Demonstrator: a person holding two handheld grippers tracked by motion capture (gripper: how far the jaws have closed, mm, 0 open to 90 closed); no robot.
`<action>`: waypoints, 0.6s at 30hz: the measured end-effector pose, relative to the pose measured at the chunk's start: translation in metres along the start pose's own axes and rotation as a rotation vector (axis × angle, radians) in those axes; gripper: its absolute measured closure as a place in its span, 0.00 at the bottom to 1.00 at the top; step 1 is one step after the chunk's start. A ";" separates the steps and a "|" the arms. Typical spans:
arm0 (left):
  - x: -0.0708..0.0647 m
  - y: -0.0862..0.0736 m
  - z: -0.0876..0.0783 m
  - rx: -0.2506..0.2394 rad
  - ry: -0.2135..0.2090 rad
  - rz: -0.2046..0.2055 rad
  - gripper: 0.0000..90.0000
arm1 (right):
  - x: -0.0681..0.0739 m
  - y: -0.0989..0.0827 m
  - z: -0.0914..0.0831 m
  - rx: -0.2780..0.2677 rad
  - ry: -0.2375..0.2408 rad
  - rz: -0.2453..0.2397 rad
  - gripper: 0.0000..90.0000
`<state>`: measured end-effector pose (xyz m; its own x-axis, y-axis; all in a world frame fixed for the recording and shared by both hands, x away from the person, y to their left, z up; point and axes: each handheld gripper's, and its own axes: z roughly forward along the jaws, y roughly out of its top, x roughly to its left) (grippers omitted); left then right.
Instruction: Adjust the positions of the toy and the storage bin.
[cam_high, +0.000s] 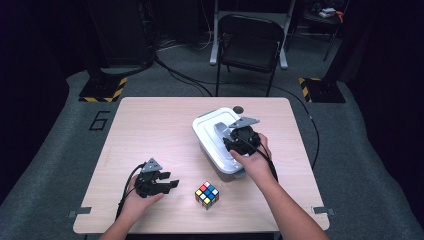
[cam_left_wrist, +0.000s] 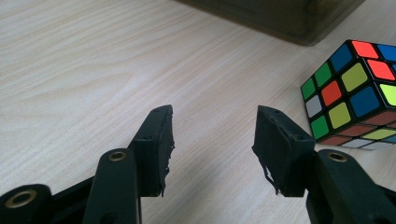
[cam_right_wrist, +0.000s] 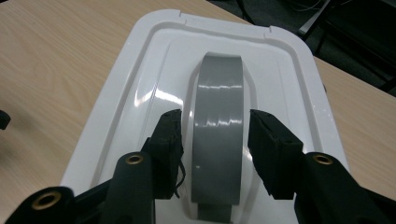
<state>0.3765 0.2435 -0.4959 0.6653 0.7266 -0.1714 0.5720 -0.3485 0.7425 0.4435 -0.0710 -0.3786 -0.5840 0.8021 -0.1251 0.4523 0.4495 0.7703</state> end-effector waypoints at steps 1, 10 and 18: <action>0.000 0.000 0.000 0.000 0.000 0.000 0.52 | 0.001 0.002 0.001 0.001 -0.004 -0.004 0.61; 0.001 0.000 0.000 0.005 -0.006 0.000 0.52 | 0.003 0.014 0.016 0.016 -0.048 0.023 0.61; 0.002 0.000 0.000 0.006 -0.008 -0.002 0.53 | 0.005 0.017 0.020 0.036 -0.052 -0.009 0.72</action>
<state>0.3780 0.2443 -0.4963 0.6681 0.7225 -0.1780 0.5761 -0.3508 0.7383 0.4614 -0.0517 -0.3787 -0.5532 0.8165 -0.1650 0.4712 0.4701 0.7463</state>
